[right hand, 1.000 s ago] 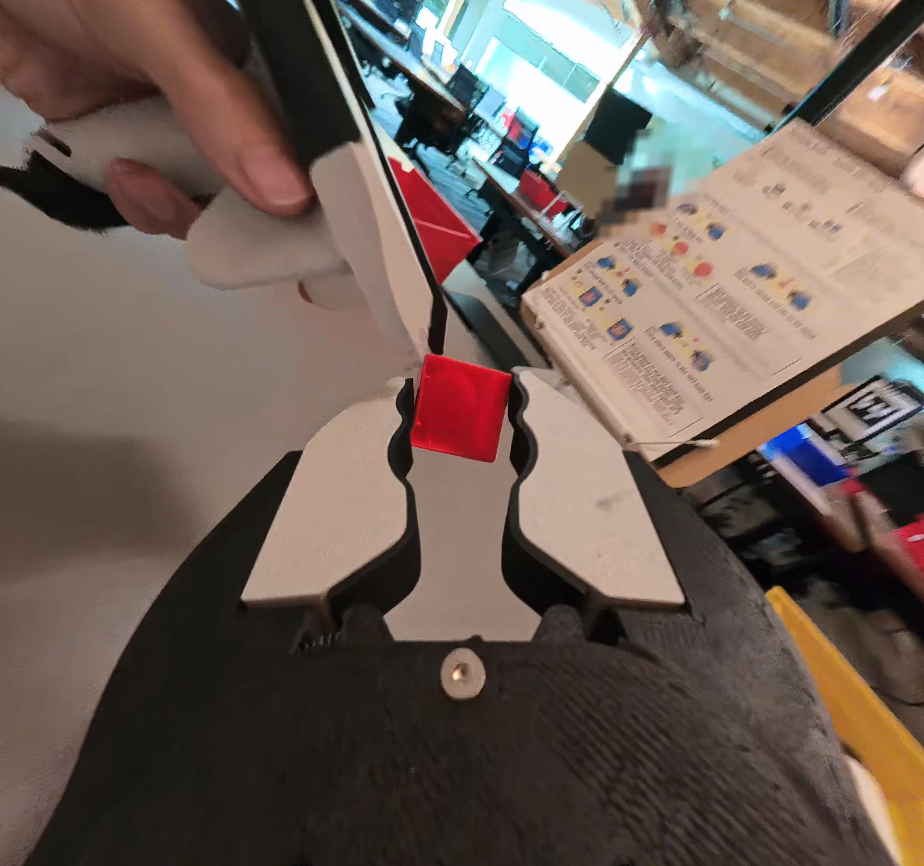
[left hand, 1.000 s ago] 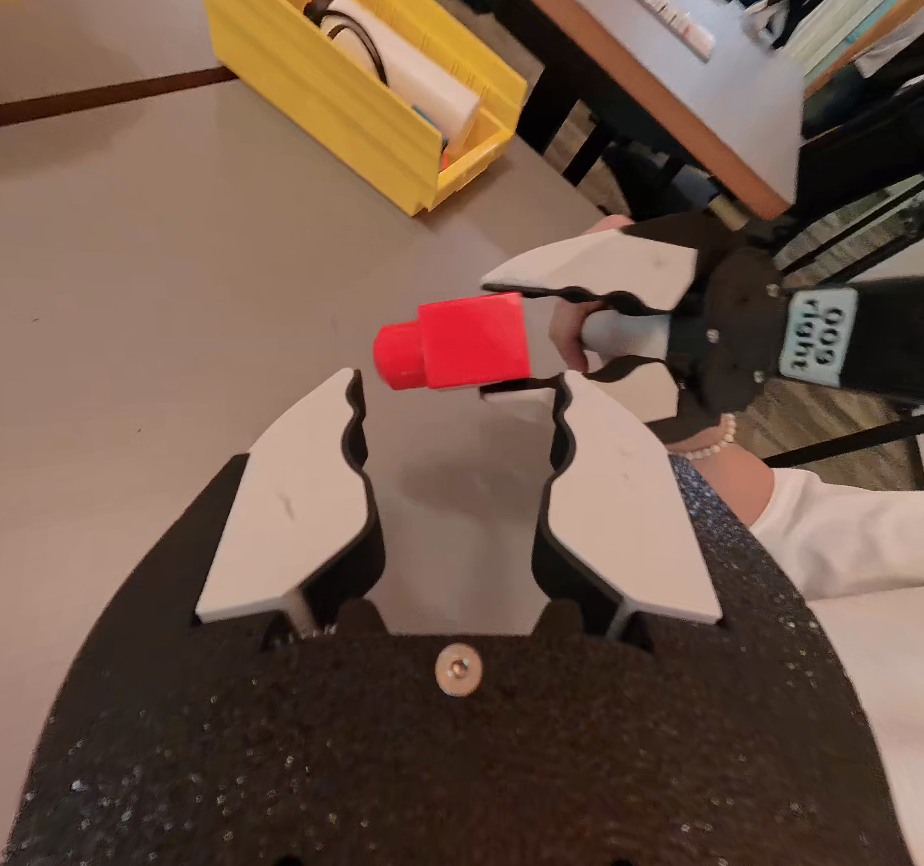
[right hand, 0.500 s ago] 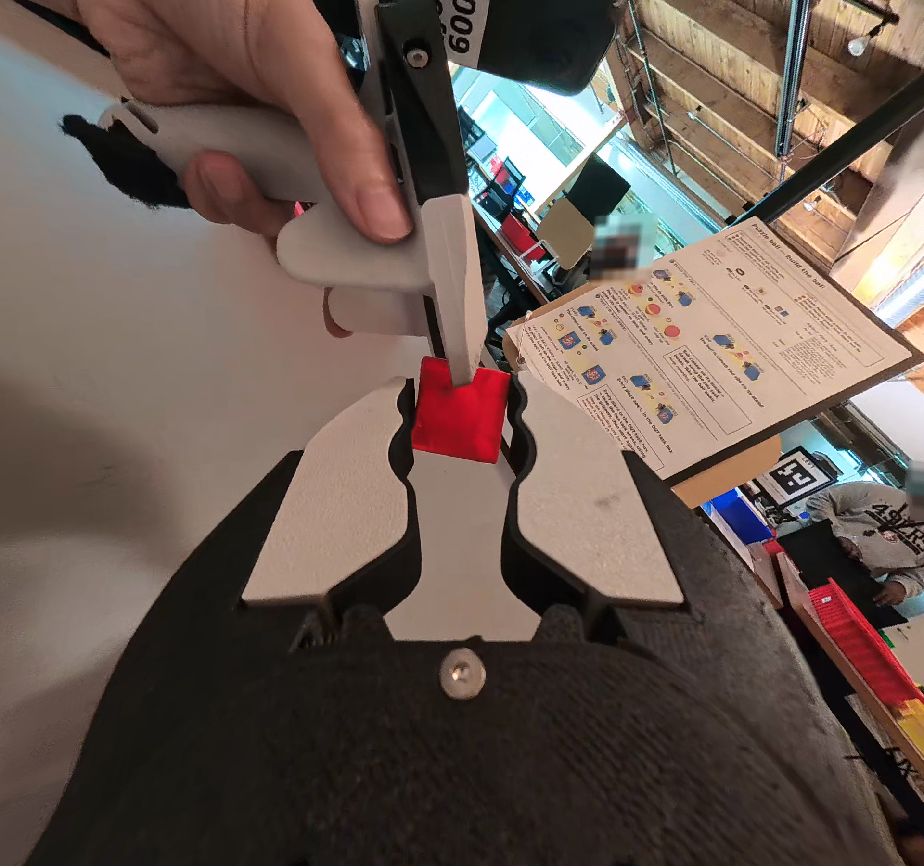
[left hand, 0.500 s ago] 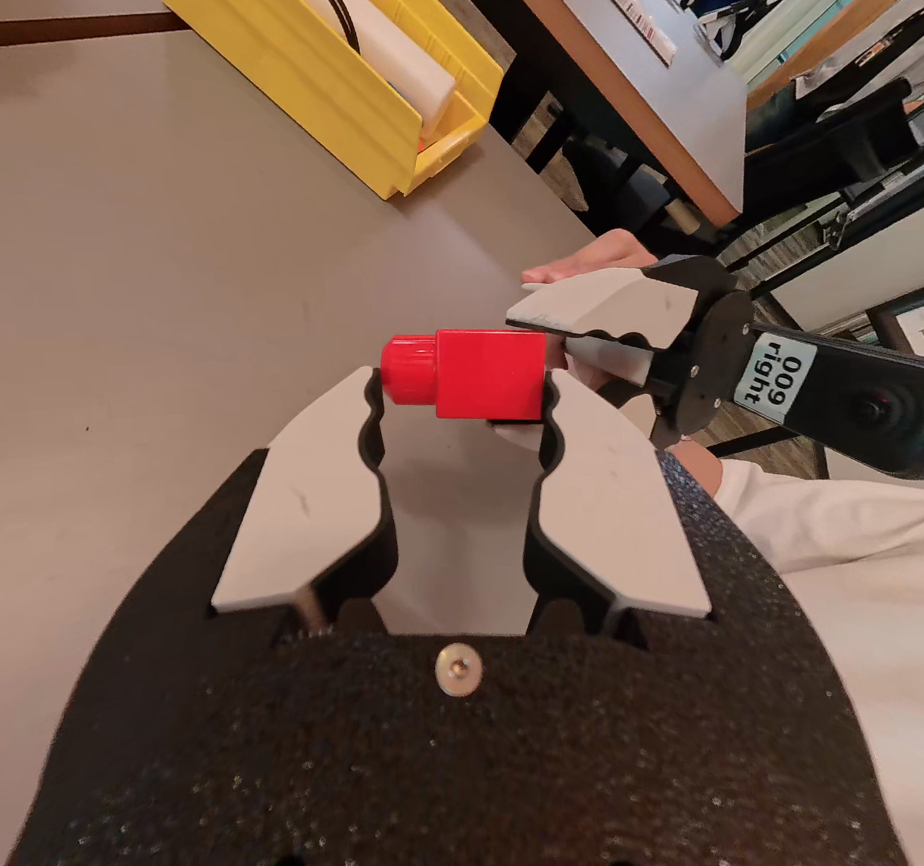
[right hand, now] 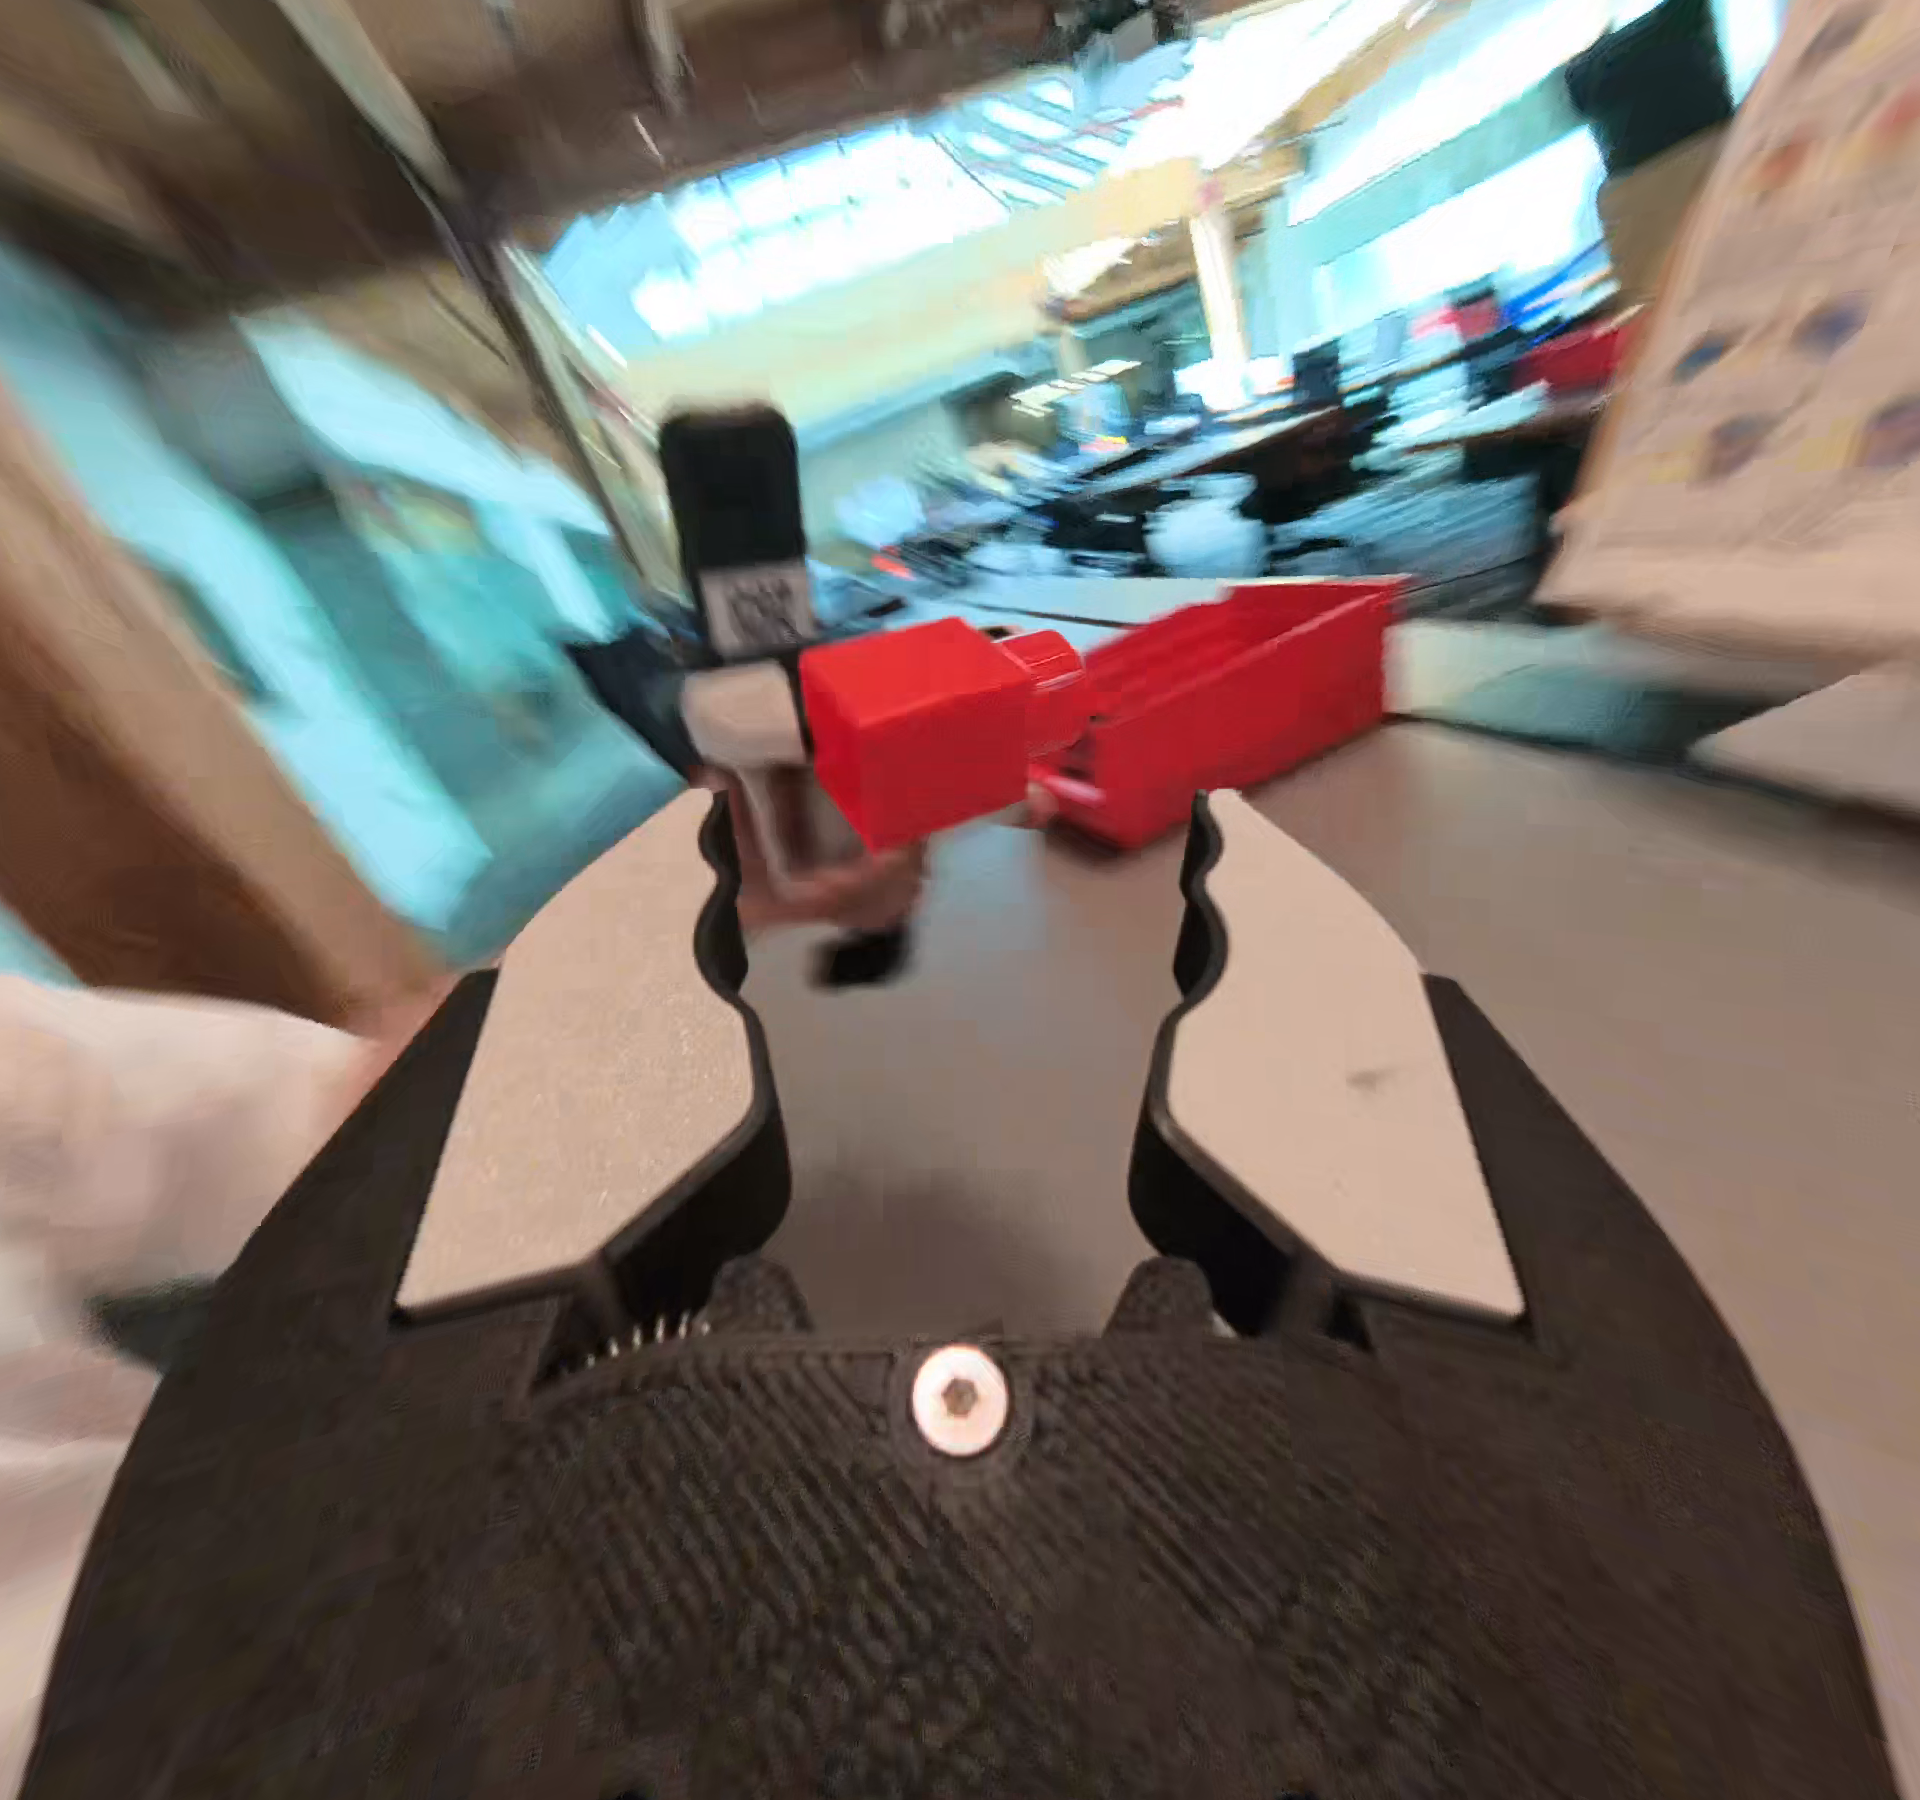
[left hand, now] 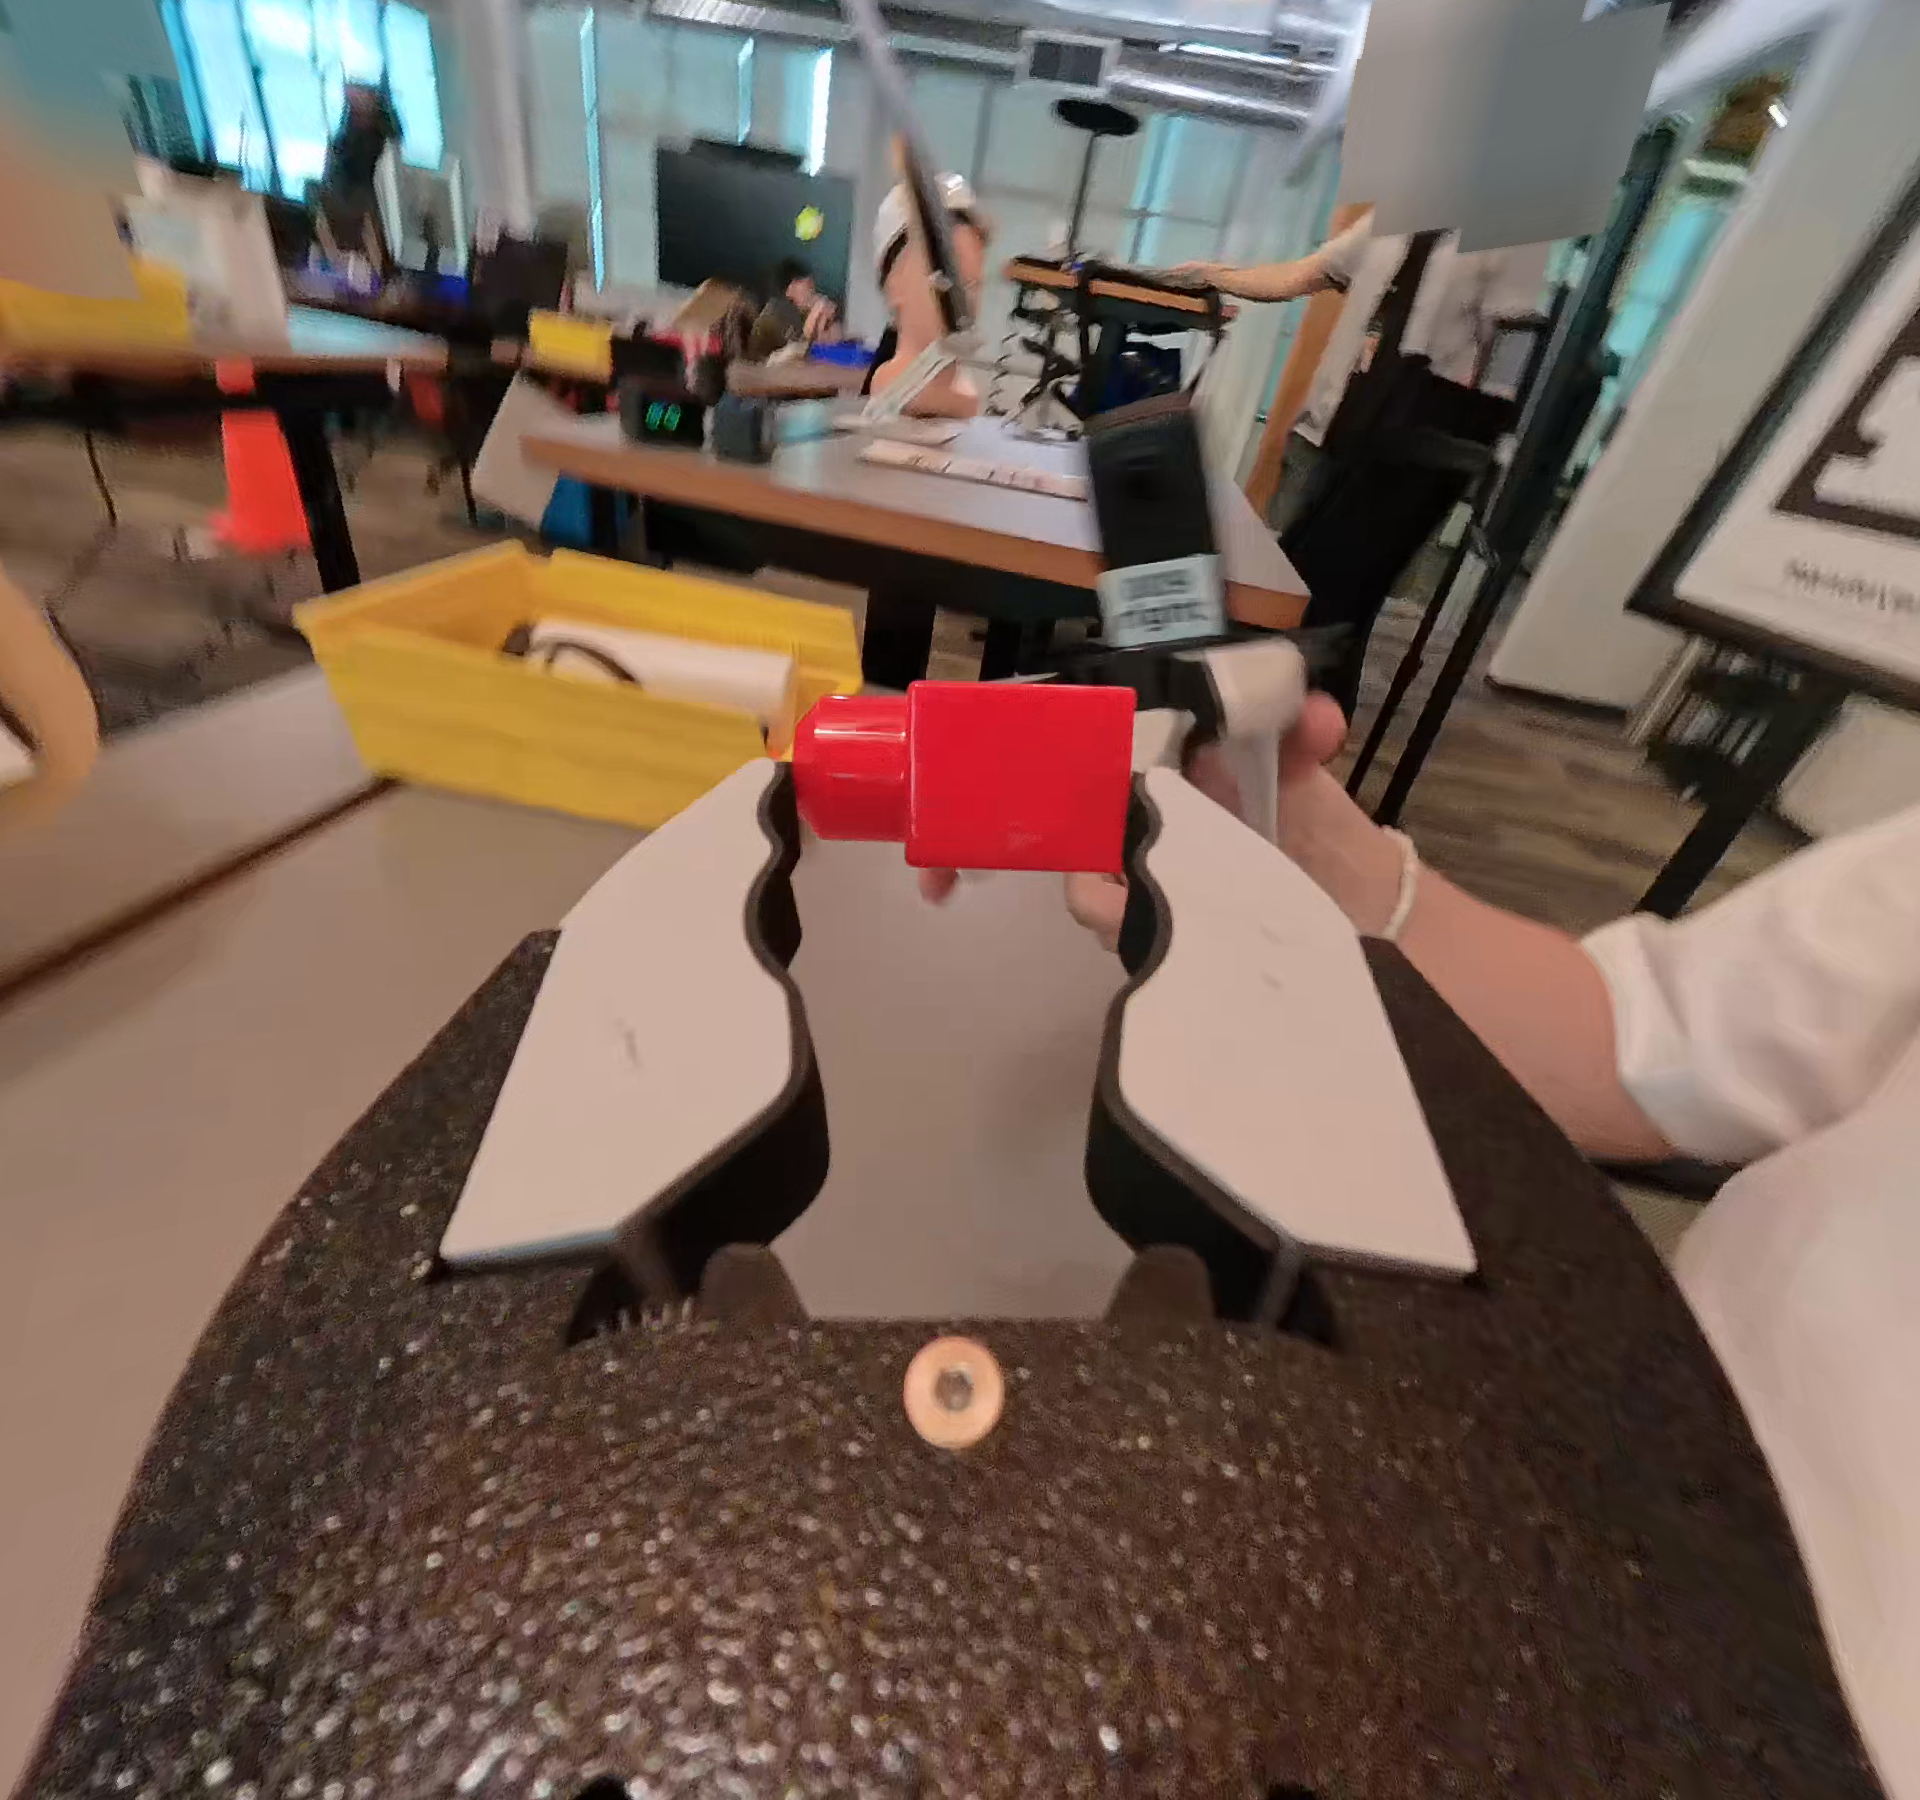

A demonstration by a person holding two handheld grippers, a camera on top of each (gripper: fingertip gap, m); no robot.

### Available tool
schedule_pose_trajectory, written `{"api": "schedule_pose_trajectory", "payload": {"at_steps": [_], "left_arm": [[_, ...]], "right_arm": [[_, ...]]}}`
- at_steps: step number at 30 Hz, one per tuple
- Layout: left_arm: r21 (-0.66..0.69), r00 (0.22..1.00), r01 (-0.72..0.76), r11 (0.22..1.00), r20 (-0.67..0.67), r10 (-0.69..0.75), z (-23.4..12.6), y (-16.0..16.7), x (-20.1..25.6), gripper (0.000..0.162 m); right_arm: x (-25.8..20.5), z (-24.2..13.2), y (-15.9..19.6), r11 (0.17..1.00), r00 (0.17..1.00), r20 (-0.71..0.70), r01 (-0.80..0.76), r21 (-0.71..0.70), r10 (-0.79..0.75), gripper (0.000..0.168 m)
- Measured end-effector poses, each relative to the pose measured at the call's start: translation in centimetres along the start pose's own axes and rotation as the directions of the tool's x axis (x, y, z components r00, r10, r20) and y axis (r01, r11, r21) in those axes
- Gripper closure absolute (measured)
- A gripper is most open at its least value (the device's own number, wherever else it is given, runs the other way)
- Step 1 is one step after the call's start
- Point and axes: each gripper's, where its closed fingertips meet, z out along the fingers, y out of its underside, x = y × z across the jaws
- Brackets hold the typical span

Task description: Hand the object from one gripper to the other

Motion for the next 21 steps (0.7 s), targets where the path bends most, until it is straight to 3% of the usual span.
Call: {"api": "schedule_pose_trajectory", "payload": {"at_steps": [2, 4, 8, 10, 12, 14, 16, 17, 21], "left_arm": [[0.034, 0.986, -0.159, 0.987, -0.038, 0.161, -0.2, -0.1, 1.2, 0.102], [0.070, 0.961, -0.271, 0.960, -0.047, 0.274, -0.1, -0.2, 1.9, 0.102], [0.054, 0.915, -0.398, 0.916, -0.041, 0.401, 0.3, 0.9, 2.2, 0.102], [0.039, 0.903, -0.429, 0.902, -0.010, 0.430, 0.3, 1.3, 1.9, 0.103], [-0.003, 0.902, -0.431, 0.902, 0.010, 0.431, 0.1, 1.7, 1.4, 0.103], [-0.050, 0.914, -0.404, 0.913, 0.013, 0.405, -0.2, 2.3, 1.3, 0.111], [-0.102, 0.948, -0.317, 0.943, -0.019, 0.317, -0.5, 2.7, 1.4, 0.092], [-0.121, 0.967, -0.255, 0.959, -0.018, 0.255, -0.7, 2.7, 1.3, 0.091], [-0.237, 0.999, -0.027, 0.971, 0.016, 0.032, -0.8, 2.8, 0.3, 0.089]], "right_arm": [[-1.2, -0.3, -0.6, 0.940, 0.920, 0.213, -0.340, 0.023, 0.328, 0.097], [-2.2, -0.4, -0.2, 0.874, 0.809, 0.361, -0.484, -0.040, 0.464, 0.113], [-3.3, 0.7, 1.4, 0.855, 0.764, 0.396, -0.504, -0.126, 0.509, 0.111], [-2.4, 1.3, 1.7, 0.866, 0.801, 0.344, -0.492, -0.087, 0.489, 0.123], [-2.0, 1.5, 2.2, 0.881, 0.826, 0.316, -0.462, -0.098, 0.468, 0.123], [-1.7, 1.5, 2.3, 0.924, 0.879, 0.285, -0.372, -0.089, 0.381, 0.128], [-0.6, 1.3, 2.8, 0.976, 0.966, 0.161, -0.187, -0.110, 0.203, 0.130], [-0.1, 1.1, 3.1, 0.987, 0.991, 0.100, -0.077, -0.138, 0.091, 0.130], [1.2, 0.1, 3.8, 0.909, 0.946, -0.038, 0.299, -0.289, -0.323, 0.130]]}}
